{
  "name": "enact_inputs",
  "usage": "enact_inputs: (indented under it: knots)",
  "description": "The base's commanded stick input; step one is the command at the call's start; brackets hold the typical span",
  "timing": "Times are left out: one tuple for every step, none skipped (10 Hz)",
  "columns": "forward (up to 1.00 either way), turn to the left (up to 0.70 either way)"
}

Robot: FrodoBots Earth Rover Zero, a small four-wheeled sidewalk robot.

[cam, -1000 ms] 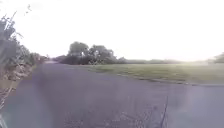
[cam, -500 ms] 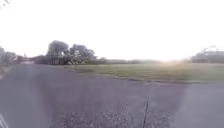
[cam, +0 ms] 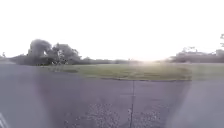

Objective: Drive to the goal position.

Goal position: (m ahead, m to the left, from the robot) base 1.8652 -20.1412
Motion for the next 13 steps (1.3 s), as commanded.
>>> enact_inputs:
  knots:
    - [0.0, 0.0]
    - [0.0, 0.0]
    - [0.0, 0.0]
    - [0.0, 0.0]
    - [0.0, 0.0]
    - [0.0, 0.0]
    - [0.0, 0.0]
    - [0.0, 0.0]
    - [0.0, 0.0]
    - [0.0, -0.18]
    - [0.0, -0.36]
    - [0.0, -0.39]
    - [0.0, -0.42]
